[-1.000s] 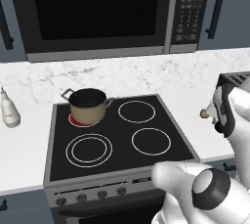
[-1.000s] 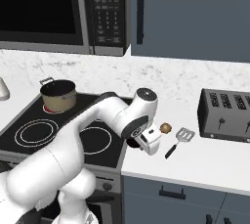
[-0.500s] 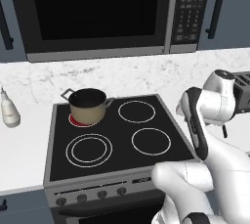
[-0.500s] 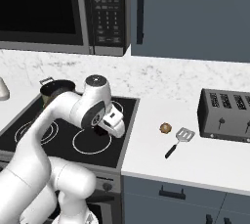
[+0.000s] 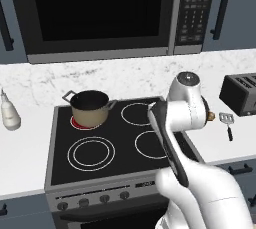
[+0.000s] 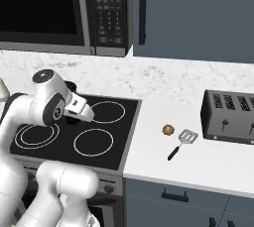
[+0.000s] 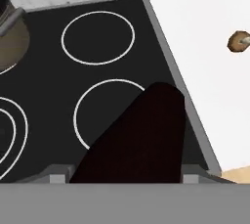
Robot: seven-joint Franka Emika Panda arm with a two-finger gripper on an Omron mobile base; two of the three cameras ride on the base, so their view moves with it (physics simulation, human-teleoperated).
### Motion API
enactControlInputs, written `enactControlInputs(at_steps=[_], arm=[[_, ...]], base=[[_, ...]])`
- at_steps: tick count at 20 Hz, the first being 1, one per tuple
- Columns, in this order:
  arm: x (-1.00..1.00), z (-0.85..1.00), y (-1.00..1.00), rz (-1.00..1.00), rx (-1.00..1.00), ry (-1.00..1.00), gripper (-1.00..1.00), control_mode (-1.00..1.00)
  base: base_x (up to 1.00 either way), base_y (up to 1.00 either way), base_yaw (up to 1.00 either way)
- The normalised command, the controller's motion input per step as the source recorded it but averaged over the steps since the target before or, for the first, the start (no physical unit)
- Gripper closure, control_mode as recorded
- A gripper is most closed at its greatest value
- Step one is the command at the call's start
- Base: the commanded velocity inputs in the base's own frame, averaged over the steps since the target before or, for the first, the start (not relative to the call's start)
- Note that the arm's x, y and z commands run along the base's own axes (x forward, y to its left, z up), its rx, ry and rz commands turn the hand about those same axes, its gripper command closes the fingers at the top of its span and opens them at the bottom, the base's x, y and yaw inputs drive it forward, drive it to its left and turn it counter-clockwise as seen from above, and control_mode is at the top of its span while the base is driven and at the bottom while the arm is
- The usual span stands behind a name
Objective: Put the avocado and mushroom in the pot. Retrieve the spatula and lightly stir the vegetables in the pot.
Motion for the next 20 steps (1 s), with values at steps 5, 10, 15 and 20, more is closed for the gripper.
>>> enactControlInputs(at_steps=[5, 10, 15, 20], arm=[[0.00, 0.21, 1.00, 0.16, -0.20, -0.26, 1.00, -1.00], [0.11, 0.37, 1.00, 0.10, -0.13, -0.10, 1.00, -1.00], [0.32, 0.48, 1.00, 0.02, -0.05, 0.00, 1.00, -1.00], [0.59, 0.25, 0.69, 0.00, -0.01, 0.00, 1.00, -1.00]], base=[[0.00, 0.00, 0.00], [0.00, 0.00, 0.00], [0.00, 0.00, 0.00], [0.00, 0.00, 0.00]])
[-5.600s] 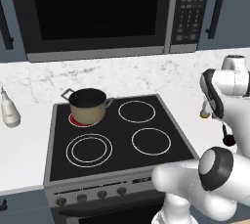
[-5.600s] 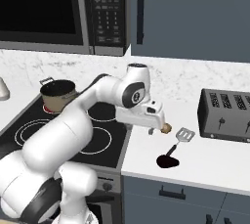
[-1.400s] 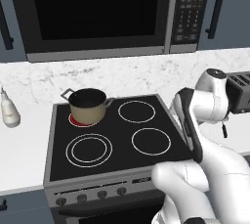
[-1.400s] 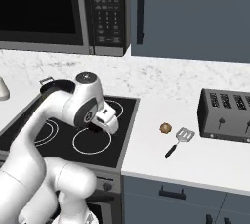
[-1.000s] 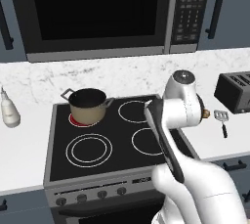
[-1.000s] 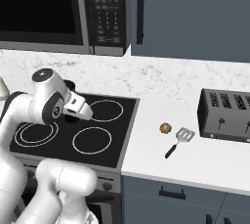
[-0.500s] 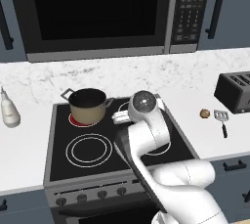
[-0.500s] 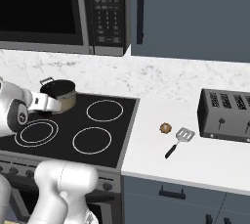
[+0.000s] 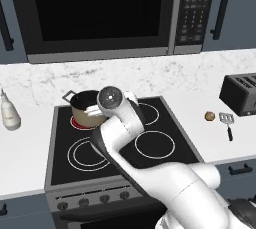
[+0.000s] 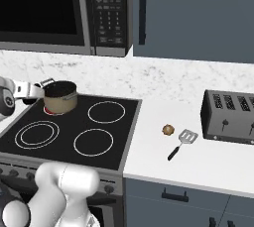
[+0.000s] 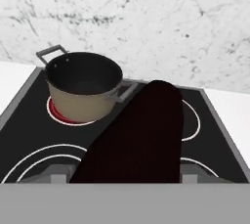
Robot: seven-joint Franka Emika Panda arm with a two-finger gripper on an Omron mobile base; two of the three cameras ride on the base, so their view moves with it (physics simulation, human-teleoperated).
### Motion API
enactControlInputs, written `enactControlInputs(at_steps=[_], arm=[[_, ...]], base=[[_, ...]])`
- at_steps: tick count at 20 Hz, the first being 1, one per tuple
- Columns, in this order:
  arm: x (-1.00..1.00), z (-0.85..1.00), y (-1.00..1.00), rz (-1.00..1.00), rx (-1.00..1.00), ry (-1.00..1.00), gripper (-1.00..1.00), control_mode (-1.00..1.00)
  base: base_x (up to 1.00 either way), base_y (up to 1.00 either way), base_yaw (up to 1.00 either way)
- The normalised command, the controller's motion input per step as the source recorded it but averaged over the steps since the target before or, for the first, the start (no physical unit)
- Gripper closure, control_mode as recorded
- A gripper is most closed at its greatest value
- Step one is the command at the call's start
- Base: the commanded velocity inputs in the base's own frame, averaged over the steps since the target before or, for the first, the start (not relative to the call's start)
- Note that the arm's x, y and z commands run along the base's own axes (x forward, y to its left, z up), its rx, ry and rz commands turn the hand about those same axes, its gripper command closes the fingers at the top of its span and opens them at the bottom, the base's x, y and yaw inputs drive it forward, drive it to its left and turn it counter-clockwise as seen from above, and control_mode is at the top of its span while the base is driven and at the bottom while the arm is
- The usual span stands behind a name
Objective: Put the avocado and mushroom in the pot. Retrieve the spatula and lightly stir the vegetables in the pot.
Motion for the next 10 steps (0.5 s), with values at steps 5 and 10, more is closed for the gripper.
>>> enactControlInputs(at_steps=[5, 10], arm=[[0.73, -0.02, 0.47, 0.00, -0.05, 0.00, 1.00, -1.00], [0.72, -0.27, 0.23, 0.00, -0.07, 0.00, 1.00, -1.00]], base=[[0.00, 0.00, 0.00], [0.00, 0.00, 0.00]])
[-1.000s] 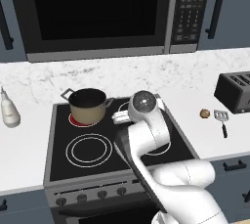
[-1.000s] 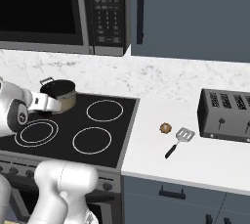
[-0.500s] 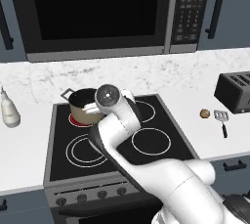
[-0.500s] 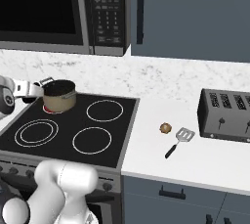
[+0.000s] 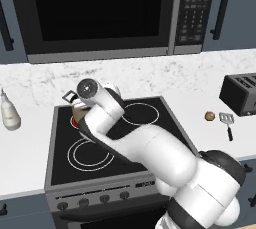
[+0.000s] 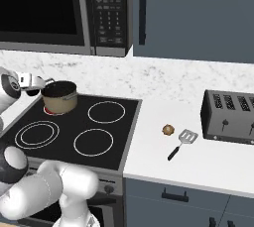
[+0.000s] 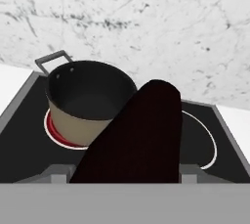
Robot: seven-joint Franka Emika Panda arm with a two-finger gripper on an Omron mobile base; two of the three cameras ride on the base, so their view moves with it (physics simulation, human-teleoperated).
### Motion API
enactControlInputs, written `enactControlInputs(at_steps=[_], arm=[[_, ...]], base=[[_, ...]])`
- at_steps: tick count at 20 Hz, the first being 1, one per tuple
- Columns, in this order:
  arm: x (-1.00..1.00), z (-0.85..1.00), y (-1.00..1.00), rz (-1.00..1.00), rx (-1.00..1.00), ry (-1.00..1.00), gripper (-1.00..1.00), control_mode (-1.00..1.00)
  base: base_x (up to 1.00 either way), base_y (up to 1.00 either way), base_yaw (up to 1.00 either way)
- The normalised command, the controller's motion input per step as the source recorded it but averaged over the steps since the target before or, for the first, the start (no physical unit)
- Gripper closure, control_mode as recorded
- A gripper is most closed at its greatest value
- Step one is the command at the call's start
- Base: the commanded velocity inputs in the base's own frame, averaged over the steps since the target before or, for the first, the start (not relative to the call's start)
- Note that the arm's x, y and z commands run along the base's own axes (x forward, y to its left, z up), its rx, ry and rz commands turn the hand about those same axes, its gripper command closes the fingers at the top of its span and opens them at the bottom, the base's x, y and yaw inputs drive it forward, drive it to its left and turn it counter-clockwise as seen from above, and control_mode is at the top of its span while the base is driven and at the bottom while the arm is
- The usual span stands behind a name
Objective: Put the avocado and mushroom in the pot. Retrieve the spatula and lightly stir the vegetables in the pot.
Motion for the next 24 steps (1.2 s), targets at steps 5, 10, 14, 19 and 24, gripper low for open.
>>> enactControlInputs(at_steps=[5, 10, 14, 19, 24], arm=[[0.82, -0.39, 0.08, 0.00, -0.05, 0.00, 1.00, -1.00], [0.67, -0.37, 0.05, 0.00, -0.04, 0.00, 1.00, -1.00], [0.52, -0.26, 0.21, 0.00, -0.03, 0.00, 1.00, -1.00], [0.60, -0.27, 0.21, 0.00, -0.03, 0.00, 1.00, -1.00], [0.54, -0.28, 0.24, -0.01, -0.03, 0.03, 1.00, -1.00]], base=[[0.00, 0.00, 0.00], [0.00, 0.00, 0.00], [0.00, 0.00, 0.00], [0.00, 0.00, 0.00], [0.00, 0.00, 0.00]])
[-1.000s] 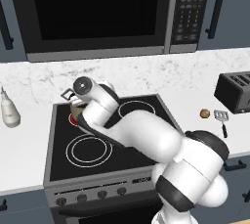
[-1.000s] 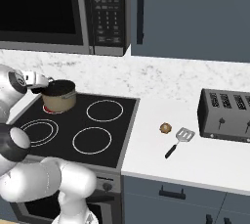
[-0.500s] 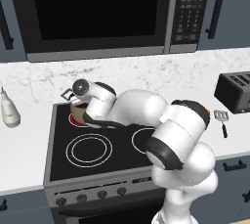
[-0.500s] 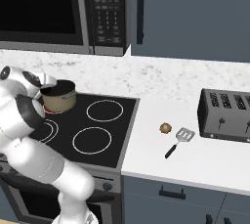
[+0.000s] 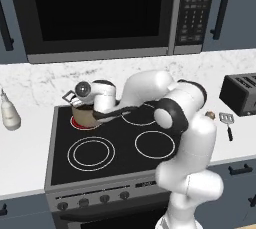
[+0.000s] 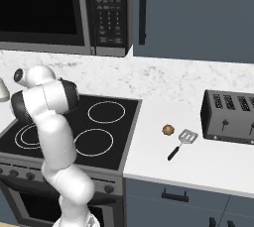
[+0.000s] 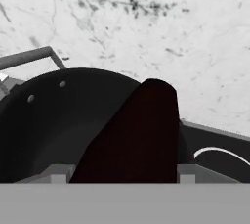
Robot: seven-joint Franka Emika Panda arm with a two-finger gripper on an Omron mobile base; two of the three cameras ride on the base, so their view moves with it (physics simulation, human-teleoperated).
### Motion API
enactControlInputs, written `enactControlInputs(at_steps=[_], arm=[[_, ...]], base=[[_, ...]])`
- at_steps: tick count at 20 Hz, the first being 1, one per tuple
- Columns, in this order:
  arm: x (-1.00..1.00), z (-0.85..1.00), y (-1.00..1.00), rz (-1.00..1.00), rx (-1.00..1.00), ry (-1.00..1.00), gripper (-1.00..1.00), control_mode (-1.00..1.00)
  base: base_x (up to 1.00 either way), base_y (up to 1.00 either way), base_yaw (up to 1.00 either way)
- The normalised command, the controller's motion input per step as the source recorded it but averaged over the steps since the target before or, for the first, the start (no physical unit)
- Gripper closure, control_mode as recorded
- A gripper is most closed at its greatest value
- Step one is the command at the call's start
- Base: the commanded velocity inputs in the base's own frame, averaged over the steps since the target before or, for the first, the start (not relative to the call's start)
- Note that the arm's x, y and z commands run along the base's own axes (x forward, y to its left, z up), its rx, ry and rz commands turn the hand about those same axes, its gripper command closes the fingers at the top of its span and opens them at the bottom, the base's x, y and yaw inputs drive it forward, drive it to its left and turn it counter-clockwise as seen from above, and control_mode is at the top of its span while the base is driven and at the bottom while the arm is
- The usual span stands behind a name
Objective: Put the avocado and mushroom in the pot. Retrieve the spatula and lightly stir the vegetables in the pot.
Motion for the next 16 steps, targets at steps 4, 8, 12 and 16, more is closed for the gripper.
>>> enactControlInputs(at_steps=[4, 8, 12, 16], arm=[[0.25, -0.25, 0.18, -0.04, -0.02, 0.03, 1.00, -1.00], [0.31, -0.14, 0.08, -0.07, -0.02, 0.03, 1.00, -1.00], [0.51, -0.01, 0.00, -0.09, 0.00, 0.05, 1.00, -1.00], [0.45, -0.02, 0.00, -0.08, 0.00, 0.10, 1.00, -1.00]], base=[[0.00, 0.00, 0.00], [0.00, 0.00, 0.00], [0.00, 0.00, 0.00], [0.00, 0.00, 0.00]])
